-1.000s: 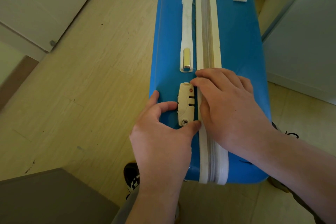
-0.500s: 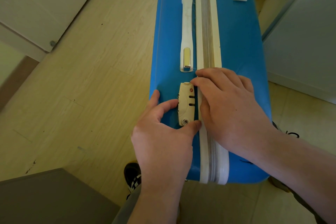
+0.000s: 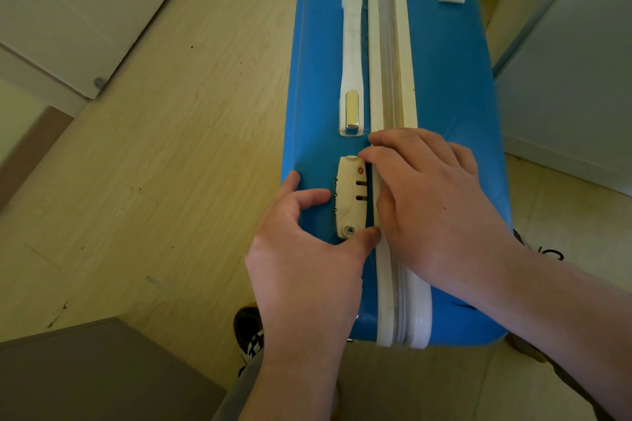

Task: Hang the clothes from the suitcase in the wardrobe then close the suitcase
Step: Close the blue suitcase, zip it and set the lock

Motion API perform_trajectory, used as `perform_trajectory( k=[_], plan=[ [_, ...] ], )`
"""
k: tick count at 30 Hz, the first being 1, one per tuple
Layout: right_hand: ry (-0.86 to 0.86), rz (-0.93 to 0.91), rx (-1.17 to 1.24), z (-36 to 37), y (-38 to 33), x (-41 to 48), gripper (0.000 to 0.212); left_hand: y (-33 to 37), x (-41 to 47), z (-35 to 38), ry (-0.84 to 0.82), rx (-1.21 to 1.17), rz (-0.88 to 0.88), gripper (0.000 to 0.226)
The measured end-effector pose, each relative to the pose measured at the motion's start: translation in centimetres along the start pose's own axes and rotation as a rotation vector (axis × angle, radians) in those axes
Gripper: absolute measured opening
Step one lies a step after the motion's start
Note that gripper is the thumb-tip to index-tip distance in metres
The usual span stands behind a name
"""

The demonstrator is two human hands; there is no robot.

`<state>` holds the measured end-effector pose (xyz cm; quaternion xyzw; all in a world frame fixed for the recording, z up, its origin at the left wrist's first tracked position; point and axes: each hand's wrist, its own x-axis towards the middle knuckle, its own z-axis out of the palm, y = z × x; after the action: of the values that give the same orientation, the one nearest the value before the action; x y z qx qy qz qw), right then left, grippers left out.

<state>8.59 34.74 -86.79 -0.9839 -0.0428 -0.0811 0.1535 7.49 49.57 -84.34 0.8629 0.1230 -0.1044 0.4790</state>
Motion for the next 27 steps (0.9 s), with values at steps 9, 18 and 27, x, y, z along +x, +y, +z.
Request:
perform_trajectory(
  k=[9,18,27],
  plan=[
    [-0.009,0.001,-0.006,-0.05,-0.04,0.05,0.048,-0.44,-0.08,0.02,-0.016,-0.05,0.013,0.05],
    [-0.005,-0.007,-0.005,0.08,0.0,0.05,0.048,-0.18,-0.1,-0.06,0.008,-0.009,0.023,0.061],
    [0.007,-0.011,-0.006,0.14,0.13,0.05,0.046,0.05,0.09,-0.05,-0.007,-0.012,0.011,0.066]
  ],
)
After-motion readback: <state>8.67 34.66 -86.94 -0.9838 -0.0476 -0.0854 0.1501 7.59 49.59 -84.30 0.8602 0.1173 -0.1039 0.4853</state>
